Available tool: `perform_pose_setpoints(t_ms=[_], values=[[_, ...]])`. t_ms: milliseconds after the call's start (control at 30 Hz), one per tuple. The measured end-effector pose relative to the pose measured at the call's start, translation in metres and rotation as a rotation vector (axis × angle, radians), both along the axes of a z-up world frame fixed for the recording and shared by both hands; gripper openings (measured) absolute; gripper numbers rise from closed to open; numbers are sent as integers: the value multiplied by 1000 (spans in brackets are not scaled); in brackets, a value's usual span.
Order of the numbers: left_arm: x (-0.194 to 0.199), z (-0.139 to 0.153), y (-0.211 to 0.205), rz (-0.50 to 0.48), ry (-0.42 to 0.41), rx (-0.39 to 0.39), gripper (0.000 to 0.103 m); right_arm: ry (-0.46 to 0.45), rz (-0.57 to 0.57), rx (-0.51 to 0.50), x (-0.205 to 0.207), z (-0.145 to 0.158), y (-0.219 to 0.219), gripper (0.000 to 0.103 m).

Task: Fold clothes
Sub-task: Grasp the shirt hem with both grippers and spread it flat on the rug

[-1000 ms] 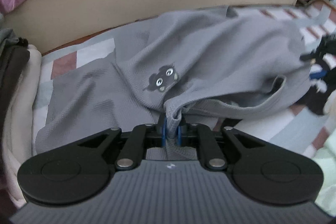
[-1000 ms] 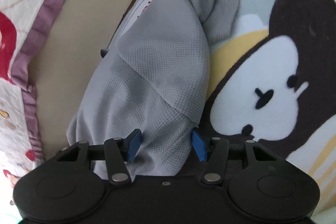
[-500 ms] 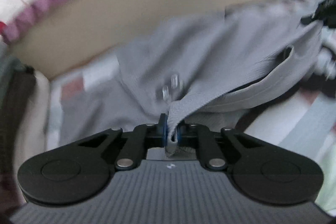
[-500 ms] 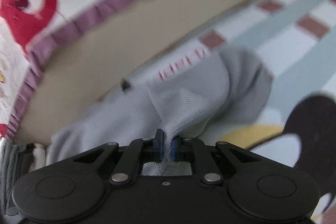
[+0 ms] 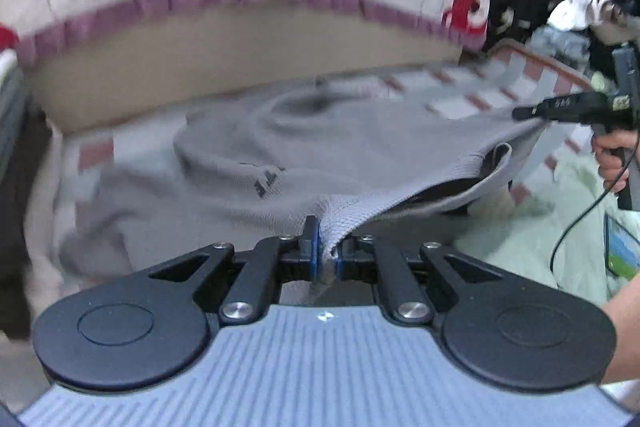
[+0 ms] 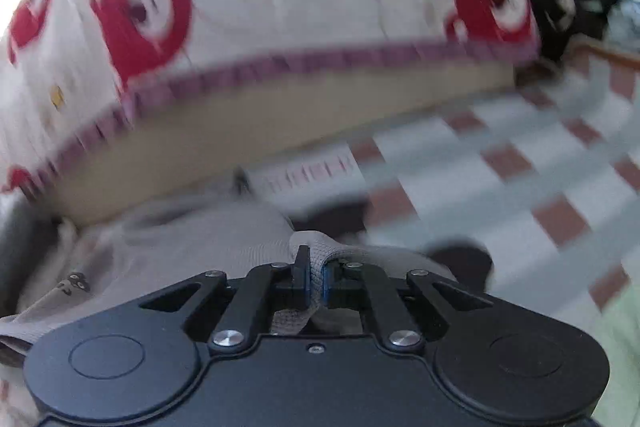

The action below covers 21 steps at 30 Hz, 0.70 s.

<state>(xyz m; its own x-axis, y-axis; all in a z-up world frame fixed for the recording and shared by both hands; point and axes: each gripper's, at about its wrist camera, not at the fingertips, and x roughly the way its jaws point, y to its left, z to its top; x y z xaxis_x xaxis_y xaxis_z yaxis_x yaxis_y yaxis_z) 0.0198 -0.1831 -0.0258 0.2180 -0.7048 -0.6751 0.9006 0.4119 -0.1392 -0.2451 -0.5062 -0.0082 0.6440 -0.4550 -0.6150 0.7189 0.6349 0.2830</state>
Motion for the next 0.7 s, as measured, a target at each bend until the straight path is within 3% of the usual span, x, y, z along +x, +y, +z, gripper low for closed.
perform_pose_setpoints(t_ms=[67, 167, 233, 300, 400, 467, 600, 700], values=[[-8, 5, 8, 1, 18, -5, 7, 6, 2, -6, -5, 2, 3, 6], [-17, 21, 21, -12, 96, -50, 7, 31, 63, -160, -10, 39, 16, 6], [-20, 16, 20, -23, 157, -32, 7, 79, 105, -255, -16, 56, 26, 6], [-26, 2, 16, -21, 208, 27, 7, 147, 127, -246, -17, 49, 26, 6], [-36, -33, 1, -7, 237, 152, 8, 263, 138, -108, -20, 6, 13, 6], [-40, -50, -6, 2, 237, 207, 7, 292, 105, -21, -21, -22, 13, 6], [-40, -61, -11, 11, 257, 244, 7, 387, 152, -55, -8, -45, 24, 6], [-40, -54, -11, 19, 262, 234, 8, 375, 145, -60, -12, -38, 23, 6]])
